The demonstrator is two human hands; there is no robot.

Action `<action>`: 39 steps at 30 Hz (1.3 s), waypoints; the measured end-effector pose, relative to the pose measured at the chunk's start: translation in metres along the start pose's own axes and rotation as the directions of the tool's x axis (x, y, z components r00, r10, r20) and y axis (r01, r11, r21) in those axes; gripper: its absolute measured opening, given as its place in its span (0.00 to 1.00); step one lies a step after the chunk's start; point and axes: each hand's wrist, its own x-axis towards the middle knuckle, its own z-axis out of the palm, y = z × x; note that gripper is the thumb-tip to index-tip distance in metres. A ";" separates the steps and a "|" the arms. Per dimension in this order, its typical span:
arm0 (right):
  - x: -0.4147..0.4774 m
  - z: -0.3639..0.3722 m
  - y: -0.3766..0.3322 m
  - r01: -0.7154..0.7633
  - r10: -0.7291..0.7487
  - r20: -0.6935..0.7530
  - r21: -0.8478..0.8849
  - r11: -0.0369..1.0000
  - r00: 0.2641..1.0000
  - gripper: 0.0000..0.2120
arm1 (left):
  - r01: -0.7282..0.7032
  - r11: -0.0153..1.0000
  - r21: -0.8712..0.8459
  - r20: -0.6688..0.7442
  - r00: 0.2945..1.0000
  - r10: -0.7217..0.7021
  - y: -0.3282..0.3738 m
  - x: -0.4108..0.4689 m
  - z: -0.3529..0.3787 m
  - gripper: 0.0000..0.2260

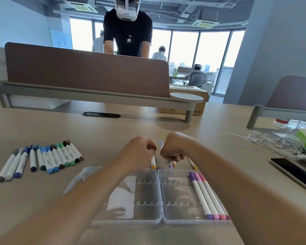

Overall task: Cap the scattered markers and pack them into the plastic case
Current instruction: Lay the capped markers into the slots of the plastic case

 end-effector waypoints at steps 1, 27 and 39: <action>-0.012 0.001 0.006 -0.002 0.002 0.012 0.023 1.000 1.000 0.14 | -0.010 1.000 -0.008 0.009 1.000 0.011 0.005 -0.005 0.002 0.09; -0.073 0.061 0.093 -0.068 0.028 0.188 0.213 0.975 0.982 0.19 | -0.299 0.923 0.242 0.465 0.871 0.160 0.059 -0.049 0.063 0.18; -0.069 0.048 0.085 0.021 -0.033 0.121 0.093 0.995 0.992 0.17 | -0.190 0.982 0.005 0.447 0.879 0.167 0.055 -0.044 0.053 0.14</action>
